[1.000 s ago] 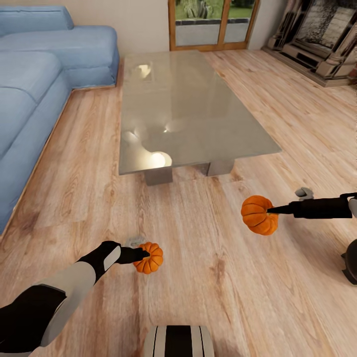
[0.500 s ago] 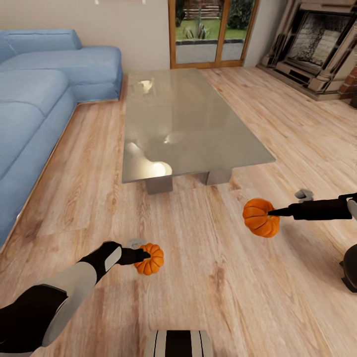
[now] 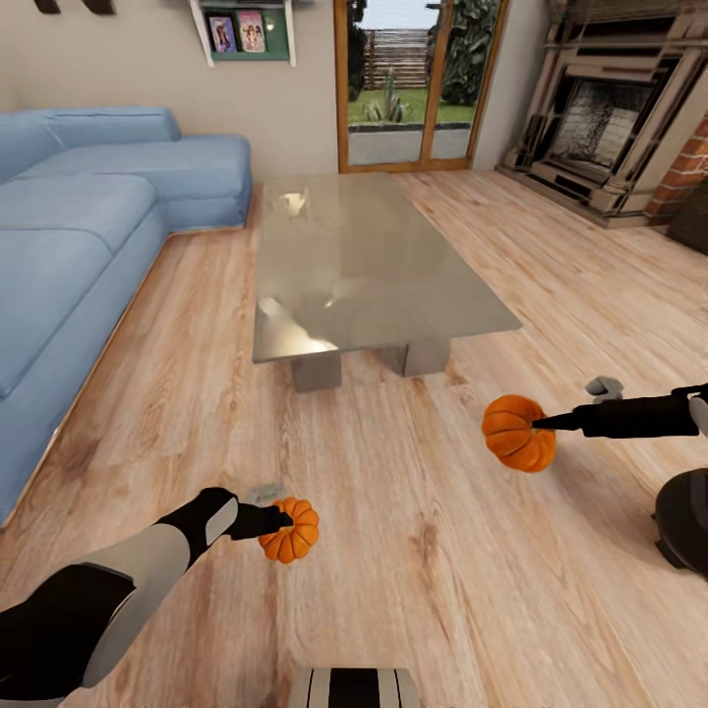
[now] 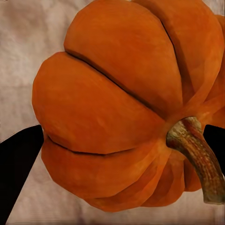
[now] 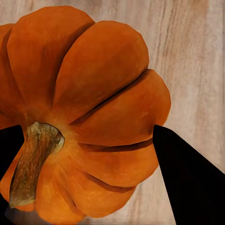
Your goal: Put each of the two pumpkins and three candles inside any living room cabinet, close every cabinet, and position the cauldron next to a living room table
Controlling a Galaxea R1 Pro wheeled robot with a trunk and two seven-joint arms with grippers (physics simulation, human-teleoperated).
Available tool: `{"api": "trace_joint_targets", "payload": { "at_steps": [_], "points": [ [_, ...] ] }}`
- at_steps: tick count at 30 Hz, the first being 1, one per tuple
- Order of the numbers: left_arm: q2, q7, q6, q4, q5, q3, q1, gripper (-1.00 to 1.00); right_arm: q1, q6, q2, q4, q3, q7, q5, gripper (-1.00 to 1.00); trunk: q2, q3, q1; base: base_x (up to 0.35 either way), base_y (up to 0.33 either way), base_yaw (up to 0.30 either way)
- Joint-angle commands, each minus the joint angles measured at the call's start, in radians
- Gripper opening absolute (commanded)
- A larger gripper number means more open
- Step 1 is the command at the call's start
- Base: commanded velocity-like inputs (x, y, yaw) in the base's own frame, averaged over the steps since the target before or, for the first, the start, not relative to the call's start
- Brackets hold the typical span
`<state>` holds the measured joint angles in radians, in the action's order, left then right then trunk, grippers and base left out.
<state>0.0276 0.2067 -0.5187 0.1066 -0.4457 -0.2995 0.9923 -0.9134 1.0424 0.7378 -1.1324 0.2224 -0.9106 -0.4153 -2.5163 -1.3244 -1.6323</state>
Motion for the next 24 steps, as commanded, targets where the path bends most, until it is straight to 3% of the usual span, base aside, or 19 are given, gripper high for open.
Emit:
{"api": "trace_joint_targets", "payload": {
  "at_steps": [1, 7, 11, 17, 19, 24],
  "points": [
    [0.001, 0.002, -0.005, 0.001, -0.008, -0.009, 0.0, -1.0, -0.001, 0.005, 0.001, 0.0, 0.002, -0.001, -0.002, -1.0, 0.0, 0.005, 0.001, -0.114, -0.031, 0.0],
    [0.001, 0.005, -0.004, 0.002, -0.008, -0.009, 0.0, -1.0, -0.001, 0.005, 0.0, 0.003, 0.003, 0.029, -0.001, -1.0, 0.001, 0.038, 0.003, -0.037, -0.01, 0.0],
    [0.002, 0.009, -0.006, 0.003, -0.008, -0.009, 0.0, -1.0, -0.001, 0.005, -0.01, 0.027, 0.004, 0.111, -0.002, -1.0, 0.002, 0.06, 0.005, -0.006, -0.002, 0.0],
    [0.0, 0.011, -0.008, 0.003, -0.009, -0.009, 0.0, -1.0, -0.001, 0.005, -0.081, 0.052, 0.005, 0.16, -0.002, -1.0, 0.004, 0.093, 0.008, -0.001, 0.0, 0.0],
    [0.001, 0.013, -0.009, 0.004, -0.009, -0.009, 0.0, -1.0, -0.001, 0.005, -0.124, 0.055, 0.006, 0.196, -0.002, -1.0, 0.004, 0.104, 0.009, 0.0, 0.0, 0.0],
    [0.0, 0.014, -0.01, 0.003, -0.009, -0.009, 0.0, -1.0, 0.001, 0.005, -0.176, 0.064, 0.006, 0.216, -0.003, -1.0, 0.005, 0.131, 0.011, 0.0, 0.0, 0.0]
  ]
}}
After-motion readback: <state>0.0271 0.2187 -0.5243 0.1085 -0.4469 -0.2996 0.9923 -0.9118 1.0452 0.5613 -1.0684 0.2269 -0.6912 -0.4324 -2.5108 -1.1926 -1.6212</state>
